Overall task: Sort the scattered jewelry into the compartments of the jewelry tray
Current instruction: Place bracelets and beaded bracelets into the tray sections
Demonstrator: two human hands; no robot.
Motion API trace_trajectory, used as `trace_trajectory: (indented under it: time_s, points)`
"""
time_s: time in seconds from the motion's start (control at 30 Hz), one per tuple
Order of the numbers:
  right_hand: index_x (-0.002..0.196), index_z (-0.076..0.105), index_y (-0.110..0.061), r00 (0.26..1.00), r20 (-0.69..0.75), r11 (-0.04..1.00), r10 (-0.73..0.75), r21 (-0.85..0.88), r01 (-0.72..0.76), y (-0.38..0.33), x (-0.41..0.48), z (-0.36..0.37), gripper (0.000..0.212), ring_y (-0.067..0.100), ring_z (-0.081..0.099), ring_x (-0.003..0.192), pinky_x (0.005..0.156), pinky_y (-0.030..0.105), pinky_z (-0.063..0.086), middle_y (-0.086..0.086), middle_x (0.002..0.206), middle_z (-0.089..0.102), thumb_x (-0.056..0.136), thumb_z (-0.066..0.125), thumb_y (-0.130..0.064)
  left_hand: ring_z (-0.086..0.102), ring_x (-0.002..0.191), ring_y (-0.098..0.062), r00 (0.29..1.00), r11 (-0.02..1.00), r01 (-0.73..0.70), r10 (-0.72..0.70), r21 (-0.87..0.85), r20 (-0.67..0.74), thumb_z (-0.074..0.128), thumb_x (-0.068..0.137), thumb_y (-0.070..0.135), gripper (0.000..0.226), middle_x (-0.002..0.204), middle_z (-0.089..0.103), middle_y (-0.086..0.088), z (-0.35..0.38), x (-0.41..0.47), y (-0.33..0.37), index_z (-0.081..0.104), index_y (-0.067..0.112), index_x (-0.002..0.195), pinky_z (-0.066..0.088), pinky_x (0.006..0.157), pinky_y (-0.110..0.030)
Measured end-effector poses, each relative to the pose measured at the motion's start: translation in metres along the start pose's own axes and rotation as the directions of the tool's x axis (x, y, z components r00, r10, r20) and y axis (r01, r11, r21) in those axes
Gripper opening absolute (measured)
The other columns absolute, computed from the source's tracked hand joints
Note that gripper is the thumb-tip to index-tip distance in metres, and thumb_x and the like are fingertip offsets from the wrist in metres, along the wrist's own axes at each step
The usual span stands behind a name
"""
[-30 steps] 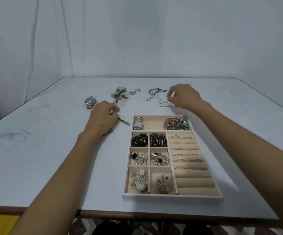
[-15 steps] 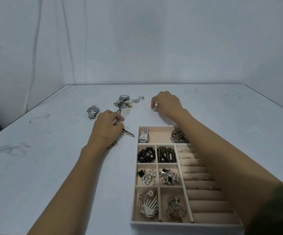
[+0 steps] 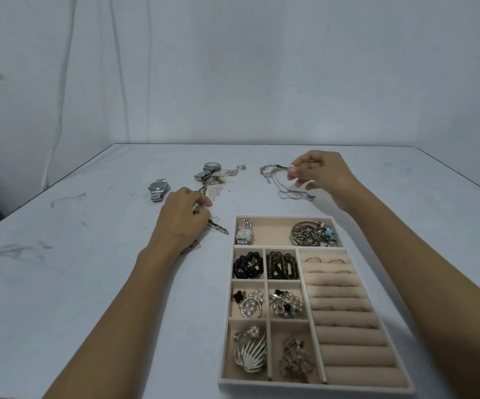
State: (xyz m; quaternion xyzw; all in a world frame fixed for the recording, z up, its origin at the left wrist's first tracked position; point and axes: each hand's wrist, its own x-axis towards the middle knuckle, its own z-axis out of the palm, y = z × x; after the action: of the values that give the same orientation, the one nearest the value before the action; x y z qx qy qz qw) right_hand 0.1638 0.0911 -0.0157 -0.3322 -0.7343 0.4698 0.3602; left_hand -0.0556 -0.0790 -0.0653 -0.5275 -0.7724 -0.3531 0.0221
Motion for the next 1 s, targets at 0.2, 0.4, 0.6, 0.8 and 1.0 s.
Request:
trace_trajectory:
  time_s: [0.2, 0.4, 0.6, 0.8, 1.0]
  points:
    - [0.089, 0.064, 0.002, 0.994, -0.018, 0.961, 0.106, 0.260, -0.098, 0.031, -0.019, -0.022, 0.011, 0.014, 0.055, 0.052, 0.049, 0.019, 0.043, 0.016, 0.077, 0.068, 0.080, 0.071, 0.001, 0.045, 0.090, -0.011, 1.000, 1.000, -0.008, 0.008, 0.017, -0.011, 0.054, 0.085, 0.009, 0.023, 0.099, 0.052, 0.001, 0.001, 0.000, 0.001, 0.069, 0.016, 0.101, 0.032, 0.075, -0.023]
    - [0.088, 0.064, 0.003, 0.997, -0.058, 0.972, 0.049, 0.232, -0.034, 0.038, -0.017, -0.017, 0.013, 0.012, 0.055, 0.048, 0.044, 0.017, 0.041, 0.010, 0.068, 0.069, 0.078, 0.073, 0.002, 0.051, 0.085, -0.016, 0.998, 0.999, 0.044, -0.044, -0.014, -0.042, 0.057, 0.081, 0.009, 0.020, 0.089, 0.056, -0.001, 0.007, 0.009, 0.009, 0.071, 0.014, 0.095, 0.034, 0.071, -0.025]
    - [0.084, 0.065, 0.001, 0.998, -0.060, 0.982, 0.012, 0.191, 0.000, 0.043, -0.015, -0.018, 0.009, 0.015, 0.055, 0.051, 0.045, 0.019, 0.043, 0.013, 0.068, 0.068, 0.078, 0.072, 0.003, 0.049, 0.115, -0.027, 1.000, 0.986, 0.020, -0.020, 0.168, -0.005, 0.046, 0.091, 0.016, 0.031, 0.126, 0.054, -0.007, 0.039, 0.052, 0.025, 0.063, 0.012, 0.115, 0.044, 0.088, -0.038]
    - [0.088, 0.064, 0.006, 0.998, -0.066, 0.979, 0.019, 0.205, -0.005, 0.043, -0.014, -0.019, 0.012, 0.013, 0.056, 0.049, 0.045, 0.020, 0.046, 0.015, 0.068, 0.067, 0.078, 0.072, 0.004, 0.052, 0.114, -0.032, 1.000, 0.959, 0.018, -0.011, 0.282, -0.025, 0.036, 0.098, 0.024, 0.033, 0.130, 0.053, -0.004, 0.048, 0.082, 0.017, 0.058, 0.015, 0.122, 0.042, 0.085, -0.039]
    - [0.081, 0.066, 0.001, 0.997, -0.068, 0.985, 0.032, 0.170, -0.020, 0.046, -0.010, -0.015, 0.010, 0.016, 0.055, 0.052, 0.045, 0.020, 0.043, 0.019, 0.071, 0.066, 0.077, 0.074, 0.004, 0.056, 0.103, -0.036, 0.999, 0.934, 0.045, -0.036, 0.354, -0.033, 0.044, 0.098, 0.025, 0.028, 0.115, 0.055, -0.008, 0.048, 0.095, 0.015, 0.065, 0.019, 0.115, 0.038, 0.077, -0.035]
